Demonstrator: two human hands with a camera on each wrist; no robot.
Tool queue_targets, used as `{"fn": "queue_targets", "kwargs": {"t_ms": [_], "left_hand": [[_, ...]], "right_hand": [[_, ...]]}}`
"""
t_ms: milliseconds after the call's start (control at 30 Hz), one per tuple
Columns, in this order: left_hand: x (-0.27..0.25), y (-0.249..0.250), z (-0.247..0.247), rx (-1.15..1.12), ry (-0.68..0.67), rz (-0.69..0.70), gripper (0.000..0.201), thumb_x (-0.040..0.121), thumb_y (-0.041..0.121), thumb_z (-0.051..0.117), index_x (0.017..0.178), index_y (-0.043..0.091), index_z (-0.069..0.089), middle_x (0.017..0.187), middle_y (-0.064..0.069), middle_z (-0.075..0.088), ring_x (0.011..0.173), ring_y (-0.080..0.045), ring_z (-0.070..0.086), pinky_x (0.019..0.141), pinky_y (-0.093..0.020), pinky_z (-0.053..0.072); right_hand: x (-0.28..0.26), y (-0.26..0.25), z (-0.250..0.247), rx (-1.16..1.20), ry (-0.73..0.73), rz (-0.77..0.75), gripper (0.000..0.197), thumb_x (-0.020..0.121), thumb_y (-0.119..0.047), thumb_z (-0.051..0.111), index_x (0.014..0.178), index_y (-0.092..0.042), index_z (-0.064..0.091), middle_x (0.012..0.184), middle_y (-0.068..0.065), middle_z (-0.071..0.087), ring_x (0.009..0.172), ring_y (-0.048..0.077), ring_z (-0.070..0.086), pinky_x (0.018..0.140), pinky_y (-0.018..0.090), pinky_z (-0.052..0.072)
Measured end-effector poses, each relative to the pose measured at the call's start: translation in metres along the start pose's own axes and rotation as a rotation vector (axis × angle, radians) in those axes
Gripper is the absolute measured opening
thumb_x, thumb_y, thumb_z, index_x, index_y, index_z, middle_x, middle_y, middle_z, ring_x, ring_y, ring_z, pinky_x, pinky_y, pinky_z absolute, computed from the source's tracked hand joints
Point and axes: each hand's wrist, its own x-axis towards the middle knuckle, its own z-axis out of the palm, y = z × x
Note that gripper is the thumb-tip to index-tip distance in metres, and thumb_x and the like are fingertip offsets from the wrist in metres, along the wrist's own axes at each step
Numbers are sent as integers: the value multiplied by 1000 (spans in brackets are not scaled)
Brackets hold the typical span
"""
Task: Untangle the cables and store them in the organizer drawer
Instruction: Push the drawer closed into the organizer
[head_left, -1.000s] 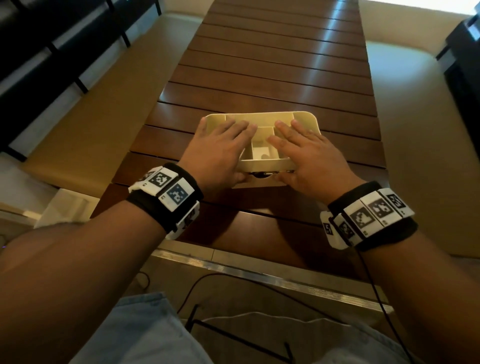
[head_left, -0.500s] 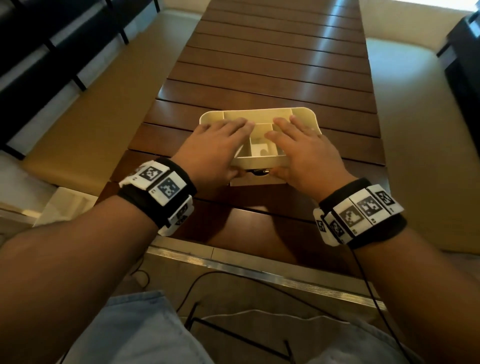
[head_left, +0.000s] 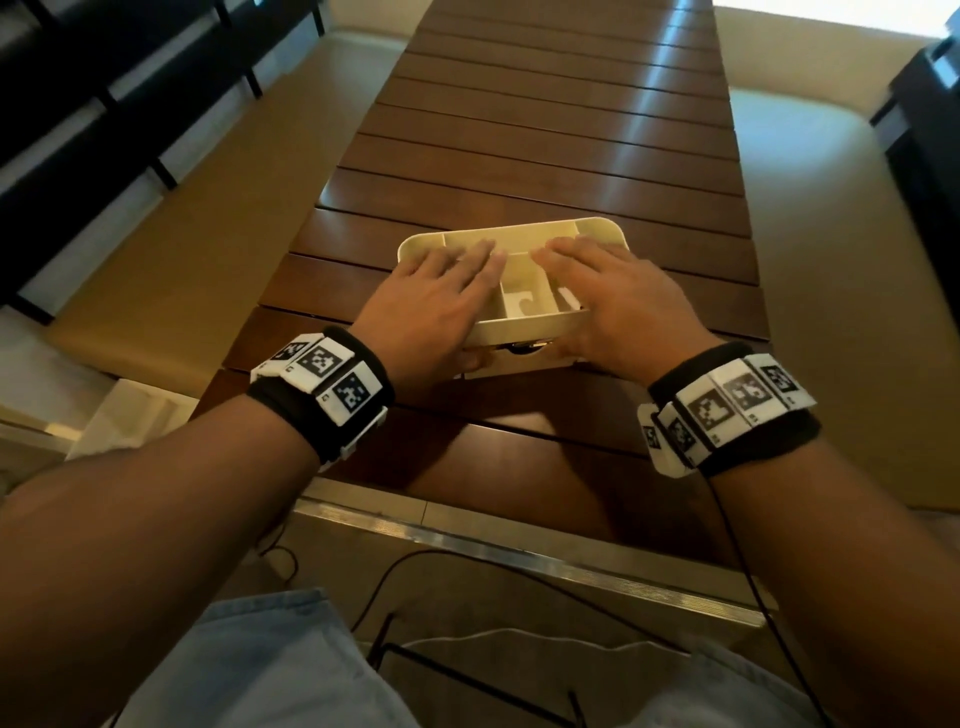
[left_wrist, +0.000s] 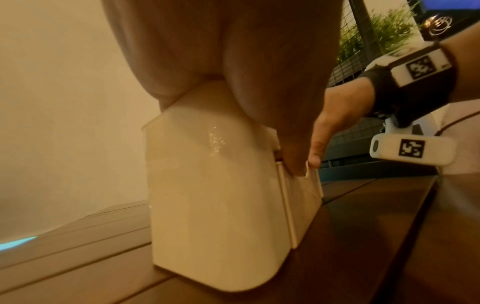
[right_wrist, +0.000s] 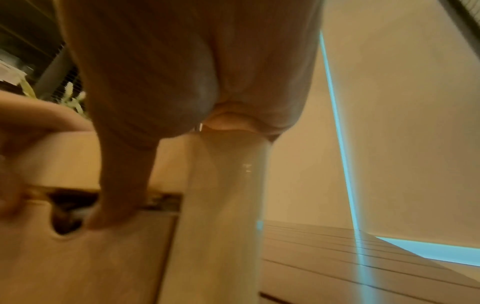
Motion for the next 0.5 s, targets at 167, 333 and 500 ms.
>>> {"fn": "queue_targets", "kwargs": {"t_ms": [167,333,500], "left_hand": [[3,2,3,-18,-15,-51,93,93,62,50,159,18,-1,168,-5,1,151,-44,8,114,-74,10],[4,-1,2,-51,-13,-35,85,97,58,45,160,21,1,168,-2,0,152,-42,6,115,-72,8],[5,2,1,-62,-31,-54,90,95,52,50,159,20,-4,168,-3,-6,153,-39,0,117,-70,3]], "right_hand": [[-3,8,16,-82,49,-39,96,79,-55,73,156,-30,22,164,-6,22,151,23,21,112,48,31],[-5,4,20,-85,124,-36,92,81,-46,74,156,-28,24,163,-3,26,150,25,25,112,48,31],[-4,0,20,-120,80,-6,92,83,-53,69,156,-39,16,165,-5,17,152,25,17,114,48,26]]}}
